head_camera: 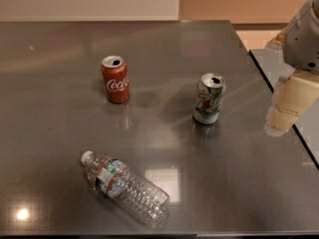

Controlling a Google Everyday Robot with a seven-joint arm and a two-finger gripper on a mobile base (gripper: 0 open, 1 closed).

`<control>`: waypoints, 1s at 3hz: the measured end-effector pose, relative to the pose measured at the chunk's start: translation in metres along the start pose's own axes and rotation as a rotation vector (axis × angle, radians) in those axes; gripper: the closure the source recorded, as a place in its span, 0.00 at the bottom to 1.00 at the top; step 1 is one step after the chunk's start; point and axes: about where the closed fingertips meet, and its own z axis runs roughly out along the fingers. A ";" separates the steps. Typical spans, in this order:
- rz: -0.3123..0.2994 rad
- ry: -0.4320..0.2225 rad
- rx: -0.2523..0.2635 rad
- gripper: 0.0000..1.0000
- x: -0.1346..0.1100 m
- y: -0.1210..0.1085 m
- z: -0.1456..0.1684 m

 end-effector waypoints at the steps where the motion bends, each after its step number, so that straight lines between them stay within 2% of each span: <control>1: 0.004 0.004 -0.007 0.00 -0.025 0.011 0.006; 3: 0.023 -0.013 -0.049 0.00 -0.087 0.036 0.021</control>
Offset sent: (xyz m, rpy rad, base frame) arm -0.0054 0.0987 -0.0239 0.0205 0.0808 -0.0151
